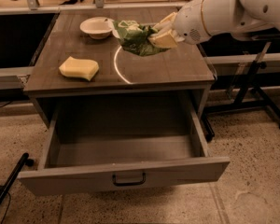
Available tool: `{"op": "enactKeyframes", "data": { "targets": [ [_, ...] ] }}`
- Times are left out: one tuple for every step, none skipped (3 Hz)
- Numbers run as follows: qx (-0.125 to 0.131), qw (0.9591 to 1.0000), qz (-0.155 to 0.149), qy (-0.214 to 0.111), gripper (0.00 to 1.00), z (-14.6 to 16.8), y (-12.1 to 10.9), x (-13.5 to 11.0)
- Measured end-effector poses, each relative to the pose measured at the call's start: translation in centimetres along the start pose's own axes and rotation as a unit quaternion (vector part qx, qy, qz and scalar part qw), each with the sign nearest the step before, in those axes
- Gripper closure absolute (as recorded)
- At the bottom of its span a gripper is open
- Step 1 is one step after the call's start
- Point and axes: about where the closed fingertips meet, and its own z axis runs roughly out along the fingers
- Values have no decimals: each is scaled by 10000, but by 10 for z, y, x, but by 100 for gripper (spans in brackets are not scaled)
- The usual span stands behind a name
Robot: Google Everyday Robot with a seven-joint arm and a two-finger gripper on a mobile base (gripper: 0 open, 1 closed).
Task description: Place green jalapeno chip bag into top drawer
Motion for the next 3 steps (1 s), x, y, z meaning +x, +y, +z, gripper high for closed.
{"op": "enactKeyframes", "data": {
  "targets": [
    [-396,9986,-265,223,100,-3,52,-8],
    [-612,9972,-193,389,100,2,98,1],
    [-768,9957,-129,492,100,11,113,16]
  ]
}}
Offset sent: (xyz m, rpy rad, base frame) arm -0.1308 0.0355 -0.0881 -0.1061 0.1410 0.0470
